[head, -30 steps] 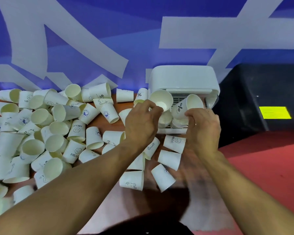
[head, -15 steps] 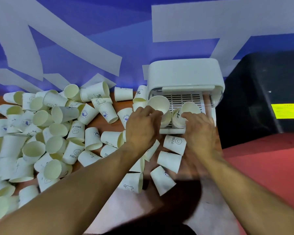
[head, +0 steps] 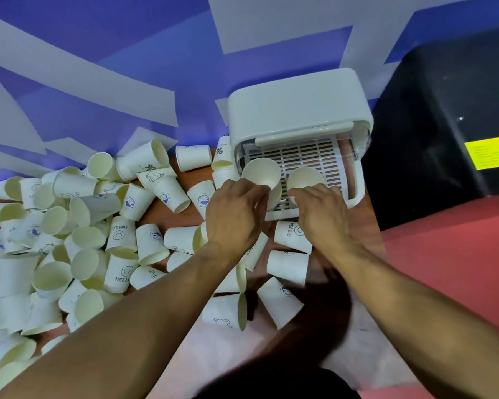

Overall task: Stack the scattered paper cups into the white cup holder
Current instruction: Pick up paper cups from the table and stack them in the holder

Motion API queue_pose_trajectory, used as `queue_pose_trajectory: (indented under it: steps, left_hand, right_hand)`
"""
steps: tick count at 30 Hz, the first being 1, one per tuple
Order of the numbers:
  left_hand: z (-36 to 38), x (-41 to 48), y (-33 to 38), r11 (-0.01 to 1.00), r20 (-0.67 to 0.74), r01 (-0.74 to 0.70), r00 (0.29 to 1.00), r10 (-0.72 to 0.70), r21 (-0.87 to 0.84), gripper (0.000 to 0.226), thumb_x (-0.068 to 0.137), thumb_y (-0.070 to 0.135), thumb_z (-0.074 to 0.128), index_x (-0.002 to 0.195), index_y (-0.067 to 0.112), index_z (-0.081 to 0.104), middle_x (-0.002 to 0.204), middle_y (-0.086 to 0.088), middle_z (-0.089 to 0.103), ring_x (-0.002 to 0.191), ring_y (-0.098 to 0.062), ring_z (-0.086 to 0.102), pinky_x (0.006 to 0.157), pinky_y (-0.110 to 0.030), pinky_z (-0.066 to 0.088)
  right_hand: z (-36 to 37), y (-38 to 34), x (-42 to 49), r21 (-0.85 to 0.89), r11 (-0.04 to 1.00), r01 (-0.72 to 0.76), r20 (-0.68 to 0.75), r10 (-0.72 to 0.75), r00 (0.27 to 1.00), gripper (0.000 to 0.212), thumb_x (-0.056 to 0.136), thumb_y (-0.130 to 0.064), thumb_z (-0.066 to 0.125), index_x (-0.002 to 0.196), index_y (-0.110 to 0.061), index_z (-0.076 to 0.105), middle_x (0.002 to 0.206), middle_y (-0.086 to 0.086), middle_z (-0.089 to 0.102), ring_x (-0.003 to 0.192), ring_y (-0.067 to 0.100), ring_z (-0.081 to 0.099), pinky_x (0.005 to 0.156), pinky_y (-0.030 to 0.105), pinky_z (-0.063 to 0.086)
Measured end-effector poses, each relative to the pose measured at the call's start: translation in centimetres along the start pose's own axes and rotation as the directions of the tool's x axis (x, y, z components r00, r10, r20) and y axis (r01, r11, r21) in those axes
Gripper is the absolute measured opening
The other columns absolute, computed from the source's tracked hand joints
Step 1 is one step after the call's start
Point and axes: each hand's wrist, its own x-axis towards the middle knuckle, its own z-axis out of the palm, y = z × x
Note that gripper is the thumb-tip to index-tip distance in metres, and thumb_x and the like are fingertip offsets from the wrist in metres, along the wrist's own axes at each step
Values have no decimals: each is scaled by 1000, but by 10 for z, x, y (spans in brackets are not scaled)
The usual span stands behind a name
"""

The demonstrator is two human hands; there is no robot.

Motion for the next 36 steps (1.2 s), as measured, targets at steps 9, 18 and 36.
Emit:
queue_pose_trajectory:
  steps: [9, 18, 36]
  left_hand:
    - [13, -1, -8, 1000, 124, 13, 992, -16, 28, 22, 90, 14, 63, 109, 16, 72, 95, -6, 72, 83, -30, 58, 66, -38, 50]
    - [36, -6, -10, 992, 257, 86, 960, -107, 91, 23, 85, 16, 61, 104, 23, 73, 97, -3, 72, 87, -29, 55, 71, -38, 49]
    - [-5, -53, -36, 961, 157, 274, 952, -264, -44, 29, 88, 28, 59, 116, 24, 65, 125, -2, 57, 103, -28, 53, 83, -40, 45]
  right_hand:
    - [6, -3, -1, 17, 1000, -14, -7, 14, 1000, 37, 73, -2, 54, 103, -15, 72, 80, 2, 70, 75, 27, 60, 67, 32, 37]
    - [13, -2, -3, 45, 998, -53, 17, 52, 999, 35, 73, 2, 68, 103, -16, 72, 83, 0, 72, 78, 27, 62, 71, 34, 40]
    - [-16, -79, -10, 113, 992, 57, -49, -52, 997, 27, 75, -7, 69, 101, -12, 69, 102, 3, 64, 93, 29, 55, 80, 40, 46]
